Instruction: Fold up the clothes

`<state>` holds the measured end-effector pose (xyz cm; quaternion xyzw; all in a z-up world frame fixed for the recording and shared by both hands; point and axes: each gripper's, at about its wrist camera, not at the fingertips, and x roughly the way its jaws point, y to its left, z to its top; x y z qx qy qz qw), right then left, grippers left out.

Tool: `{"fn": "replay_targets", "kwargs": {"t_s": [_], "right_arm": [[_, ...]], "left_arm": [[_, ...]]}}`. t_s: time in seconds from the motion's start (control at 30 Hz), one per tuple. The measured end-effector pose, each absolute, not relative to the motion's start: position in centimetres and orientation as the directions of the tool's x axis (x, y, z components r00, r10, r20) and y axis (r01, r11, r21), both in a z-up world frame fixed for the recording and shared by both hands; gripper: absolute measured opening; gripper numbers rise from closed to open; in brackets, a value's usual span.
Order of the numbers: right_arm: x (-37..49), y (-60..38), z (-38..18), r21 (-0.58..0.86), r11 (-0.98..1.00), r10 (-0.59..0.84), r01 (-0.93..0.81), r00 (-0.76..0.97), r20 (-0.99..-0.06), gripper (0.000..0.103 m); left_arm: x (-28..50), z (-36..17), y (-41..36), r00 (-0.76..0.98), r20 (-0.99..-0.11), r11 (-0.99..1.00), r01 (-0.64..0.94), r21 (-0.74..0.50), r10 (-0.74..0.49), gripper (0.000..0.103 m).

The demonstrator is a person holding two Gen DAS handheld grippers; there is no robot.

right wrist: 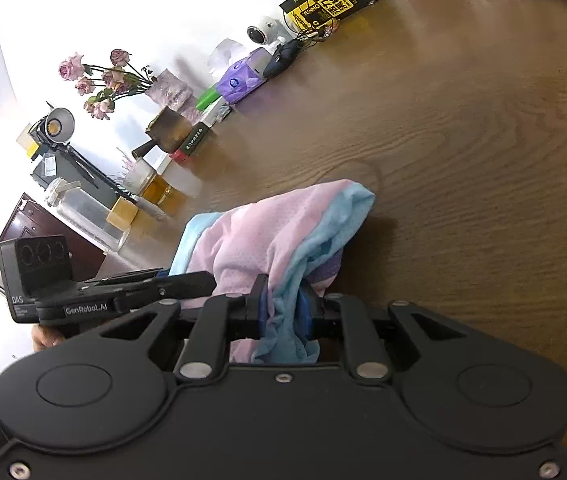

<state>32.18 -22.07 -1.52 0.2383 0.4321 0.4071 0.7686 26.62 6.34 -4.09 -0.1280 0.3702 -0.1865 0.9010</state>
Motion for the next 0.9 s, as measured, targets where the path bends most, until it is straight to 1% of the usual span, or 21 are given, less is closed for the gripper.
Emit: {"fn": "replay_targets", "kwargs": {"t_s": [0.03,0.07,0.1,0.13,0.17,0.2,0.23,0.33,0.37,0.43,0.5,0.57,0.63,0.73,0.9], "right_arm": [[32.0,-21.9,-1.3,0.703,0.563,0.826,-0.434,0.302,-0.476,0.023],[31.7,-21.8,-1.0,0.687,0.572,0.82,-0.448,0.311,-0.481,0.033],[31.3,-21.8,-0.6,0.663,0.589,0.808,-0.463,0.329,-0.488,0.053],[30.8,-21.8,-0.1,0.635,0.607,0.794,-0.477,0.351,-0.496,0.062],[30.2,-21.9,0.3,0.604,0.627,0.779,-0.492,0.376,-0.502,0.08],[29.6,-22.1,0.8,0.57,0.646,0.763,-0.507,0.403,-0.505,0.083],[29.0,-22.3,1.2,0.541,0.657,0.753,-0.525,0.421,-0.506,0.083],[27.3,-23.4,2.0,0.474,0.688,0.723,-0.55,0.462,-0.513,0.083],[26.5,-23.5,2.3,0.434,0.712,0.699,-0.552,0.489,-0.522,0.084],[24.9,-23.5,3.0,0.345,0.758,0.644,-0.554,0.545,-0.537,0.084],[23.3,-23.5,3.6,0.253,0.797,0.586,-0.548,0.601,-0.544,0.084],[21.1,-22.9,4.2,0.133,0.826,0.527,-0.548,0.669,-0.524,0.084],[19.2,-22.3,4.5,0.05,0.837,0.495,-0.545,0.715,-0.494,0.086],[17.3,-21.7,4.4,0.022,0.832,0.497,-0.554,0.728,-0.472,0.087],[16.0,-20.7,3.4,0.003,0.83,0.484,-0.558,0.718,-0.501,0.088]], "left_arm": [[26.5,-4.0,6.3,0.662,-0.618,0.901,0.239,-0.361,-0.424,0.035],[26.1,-3.8,6.2,0.682,-0.612,0.913,0.24,-0.329,-0.4,0.054],[25.5,-3.4,5.9,0.709,-0.603,0.929,0.243,-0.278,-0.366,0.075],[24.9,-3.2,5.7,0.734,-0.593,0.943,0.246,-0.224,-0.332,0.081],[24.3,-2.9,5.4,0.753,-0.583,0.953,0.25,-0.174,-0.304,0.083],[23.8,-2.7,5.0,0.761,-0.583,0.958,0.253,-0.137,-0.284,0.086],[23.4,-2.5,4.6,0.762,-0.588,0.961,0.249,-0.12,-0.271,0.087],[22.1,-2.1,4.0,0.765,-0.595,0.968,0.218,-0.122,-0.247,0.092],[21.6,-1.9,3.8,0.77,-0.594,0.971,0.21,-0.111,-0.234,0.094],[20.4,-1.7,3.2,0.791,-0.579,0.979,0.191,-0.076,-0.2,0.095],[19.0,-1.5,2.4,0.818,-0.555,0.986,0.163,-0.031,-0.152,0.101],[18.0,-1.5,1.5,0.835,-0.54,0.99,0.141,0.016,-0.11,0.103],[17.1,-1.6,0.9,0.84,-0.535,0.988,0.143,0.053,-0.093,0.103],[16.2,-1.9,0.4,0.83,-0.548,0.984,0.166,0.059,-0.107,0.103],[14.9,-2.0,0.0,0.825,-0.548,0.978,0.203,0.055,-0.141,0.103]]}}
